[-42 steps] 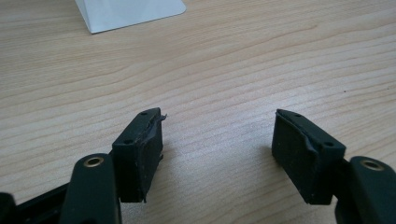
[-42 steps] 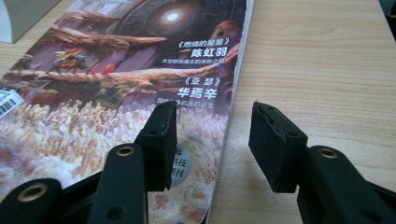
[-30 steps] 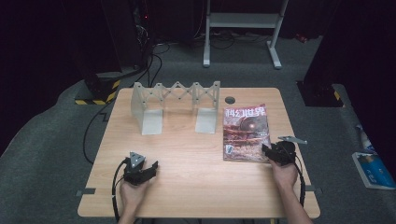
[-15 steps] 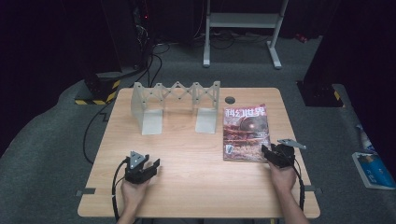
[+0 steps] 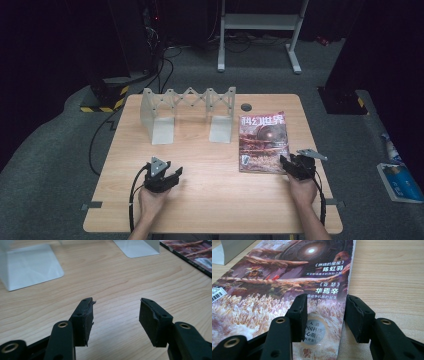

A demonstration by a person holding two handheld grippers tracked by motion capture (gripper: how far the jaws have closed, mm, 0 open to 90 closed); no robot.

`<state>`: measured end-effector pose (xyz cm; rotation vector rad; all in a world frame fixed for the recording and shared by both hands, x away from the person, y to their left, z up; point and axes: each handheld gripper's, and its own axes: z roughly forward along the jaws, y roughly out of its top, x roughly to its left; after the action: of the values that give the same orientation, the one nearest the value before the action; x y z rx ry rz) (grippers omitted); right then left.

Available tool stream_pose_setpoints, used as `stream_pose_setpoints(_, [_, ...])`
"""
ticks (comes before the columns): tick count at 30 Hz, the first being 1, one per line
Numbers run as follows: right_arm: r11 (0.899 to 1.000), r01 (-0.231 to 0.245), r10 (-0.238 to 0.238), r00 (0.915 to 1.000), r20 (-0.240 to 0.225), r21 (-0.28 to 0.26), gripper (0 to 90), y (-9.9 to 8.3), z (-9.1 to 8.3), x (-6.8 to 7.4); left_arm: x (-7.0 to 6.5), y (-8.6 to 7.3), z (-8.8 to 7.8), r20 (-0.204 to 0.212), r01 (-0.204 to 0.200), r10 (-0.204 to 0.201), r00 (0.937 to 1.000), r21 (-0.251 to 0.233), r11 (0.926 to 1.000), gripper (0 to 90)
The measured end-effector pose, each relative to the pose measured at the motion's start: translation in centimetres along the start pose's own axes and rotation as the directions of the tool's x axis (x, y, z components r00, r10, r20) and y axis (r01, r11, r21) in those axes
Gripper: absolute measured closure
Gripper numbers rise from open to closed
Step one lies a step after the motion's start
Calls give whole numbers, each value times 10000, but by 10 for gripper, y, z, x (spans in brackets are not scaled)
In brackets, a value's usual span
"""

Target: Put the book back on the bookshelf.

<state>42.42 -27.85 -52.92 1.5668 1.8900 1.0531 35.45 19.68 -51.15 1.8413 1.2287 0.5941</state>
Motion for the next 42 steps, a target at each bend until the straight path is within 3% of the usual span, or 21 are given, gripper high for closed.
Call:
stream_pose_setpoints(7, [10000, -6, 6, 10000, -27, -2, 529, 0, 0, 0, -12, 12, 9, 562, -161, 149, 9983, 206, 9997, 470])
stream_pose_setpoints(10, [10000, 4, -4, 10000, -16, -9, 529, 0, 0, 0, -17, 16, 12, 758, -442, 418, 9962, 303, 9986, 473])
stream_pose_setpoints(16, [10000, -3, 3, 10000, -16, -9, 529, 0, 0, 0, -28, 22, 18, 1185, -684, 694, 9905, -123, 9976, 466])
stream_pose_setpoints(19, [10000, 13, -13, 10000, 7, -18, 529, 0, 0, 0, -36, 26, 22, 1214, -1634, 1607, 9795, 126, 9865, 477])
stream_pose_setpoints(21, [10000, 17, -16, 10000, 7, -18, 529, 0, 0, 0, -38, 28, 23, 1294, -1792, 1753, 9760, 197, 9836, 483])
stream_pose_setpoints(22, [10000, 6, -6, 10000, -5, -16, 530, 0, 0, 0, -41, 32, 26, 1441, -1953, 1905, 9710, 197, 9805, 488])
stream_pose_setpoints(24, [10000, 5, -5, 10000, -8, -13, 529, 0, 0, 0, -42, 34, 27, 1515, -1961, 1915, 9697, 162, 9804, 509])
stream_pose_setpoints(31, [10000, 22, -22, 10000, 26, -25, 529, 0, 0, 0, -56, 48, 38, 1939, -2452, 2360, 9522, 245, 9692, 502])
stream_pose_setpoints(32, [10000, 27, -27, 10000, 44, -34, 530, 0, 0, 1, -58, 51, 40, 1904, -2528, 2422, 9514, 331, 9670, 501])
stream_pose_setpoints(36, [9999, 119, -119, 9999, 72, -50, 530, 0, 0, 1, -61, 55, 44, 2038, -2313, 2174, 9546, 466, 9718, 488])
stream_pose_setpoints(39, [9999, 146, -146, 9998, 93, -32, 530, 0, 0, 1, -66, 62, 47, 2085, -2425, 2282, 9510, 453, 9691, 482])
stream_pose_setpoints(42, [9999, 158, -157, 9998, 116, -57, 530, -1, 0, 2, -73, 72, 51, 2134, -2662, 2533, 9435, 334, 9633, 468])
